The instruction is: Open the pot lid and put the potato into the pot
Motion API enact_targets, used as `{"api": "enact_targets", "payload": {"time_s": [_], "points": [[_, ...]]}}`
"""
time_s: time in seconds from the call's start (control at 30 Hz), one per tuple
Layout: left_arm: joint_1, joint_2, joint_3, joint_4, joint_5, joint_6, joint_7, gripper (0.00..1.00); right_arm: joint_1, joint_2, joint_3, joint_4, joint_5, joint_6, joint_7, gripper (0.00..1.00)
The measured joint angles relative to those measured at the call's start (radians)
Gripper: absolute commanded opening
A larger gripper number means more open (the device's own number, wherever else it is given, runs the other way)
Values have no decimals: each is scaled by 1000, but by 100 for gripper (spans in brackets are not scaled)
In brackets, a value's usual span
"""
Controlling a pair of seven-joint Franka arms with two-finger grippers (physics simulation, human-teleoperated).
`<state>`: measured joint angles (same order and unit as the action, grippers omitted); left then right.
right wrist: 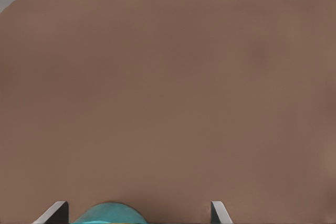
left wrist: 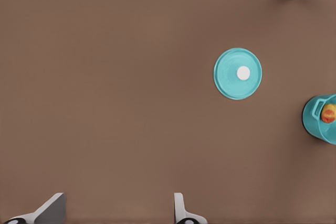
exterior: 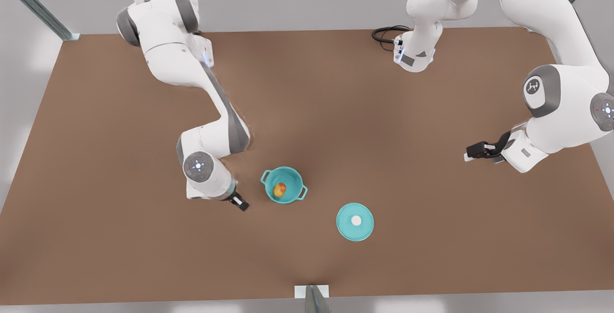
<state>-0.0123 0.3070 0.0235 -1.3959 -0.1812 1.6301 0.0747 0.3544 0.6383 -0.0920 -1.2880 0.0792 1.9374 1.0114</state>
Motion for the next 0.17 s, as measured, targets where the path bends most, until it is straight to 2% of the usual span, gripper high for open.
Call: {"api": "enact_targets", "payload": {"time_s": [0.07, 0.17], "points": [[-2, 2, -7, 1, 2, 0, -1, 100, -168, -115, -1, -96, -7, -37, -64, 100], [-2, 3, -9, 2, 2, 0, -3, 100, -258, -277, -2, -292, -20, -55, -157, 100]]}}
